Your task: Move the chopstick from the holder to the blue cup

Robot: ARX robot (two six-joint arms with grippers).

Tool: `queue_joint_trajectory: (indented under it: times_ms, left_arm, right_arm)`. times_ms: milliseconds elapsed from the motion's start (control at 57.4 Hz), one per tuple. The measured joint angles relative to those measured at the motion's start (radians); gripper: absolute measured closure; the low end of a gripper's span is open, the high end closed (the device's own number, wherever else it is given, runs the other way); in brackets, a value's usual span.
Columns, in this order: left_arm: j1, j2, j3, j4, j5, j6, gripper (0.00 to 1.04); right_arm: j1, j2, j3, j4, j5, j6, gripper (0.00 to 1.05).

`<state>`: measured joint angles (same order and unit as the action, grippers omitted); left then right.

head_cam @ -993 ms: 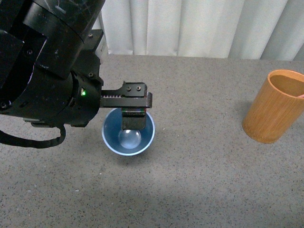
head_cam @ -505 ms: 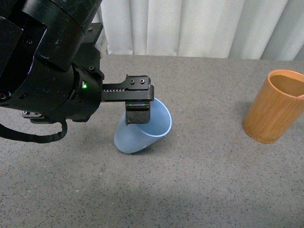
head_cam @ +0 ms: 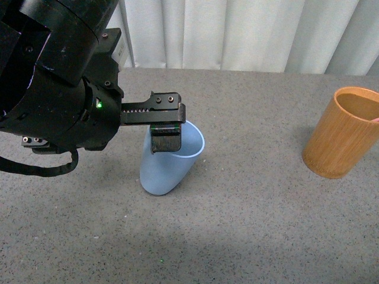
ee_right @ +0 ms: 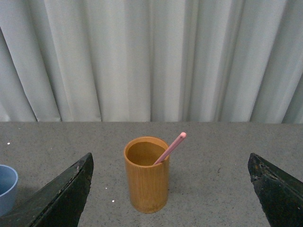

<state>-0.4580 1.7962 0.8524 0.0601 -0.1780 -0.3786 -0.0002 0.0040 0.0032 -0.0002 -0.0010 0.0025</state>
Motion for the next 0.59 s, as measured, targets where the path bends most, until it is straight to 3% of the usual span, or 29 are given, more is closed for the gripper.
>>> queue_joint_trajectory:
  times_ms: [453, 471, 523, 540, 593]
  left_arm:
    - [0.026, -0.036, 0.008, -0.007, 0.021, -0.030, 0.07]
    - [0.028, -0.037, -0.004, 0.039, -0.010, -0.015, 0.08]
    - [0.043, -0.034, -0.108, 0.376, -0.136, 0.086, 0.19]
    - [0.061, -0.042, -0.176, 0.545, -0.146, 0.155, 0.24]
    - [0.116, -0.084, -0.309, 0.837, -0.121, 0.242, 0.35]
  right_arm:
    - [0.000, 0.000, 0.000, 0.000, 0.000, 0.000, 0.10]
    - [0.000, 0.000, 0.000, 0.000, 0.000, 0.000, 0.10]
    - [0.000, 0.000, 0.000, 0.000, 0.000, 0.000, 0.10]
    - [0.000, 0.000, 0.000, 0.000, -0.002, 0.000, 0.10]
    - [0.000, 0.000, 0.000, 0.000, 0.002, 0.000, 0.10]
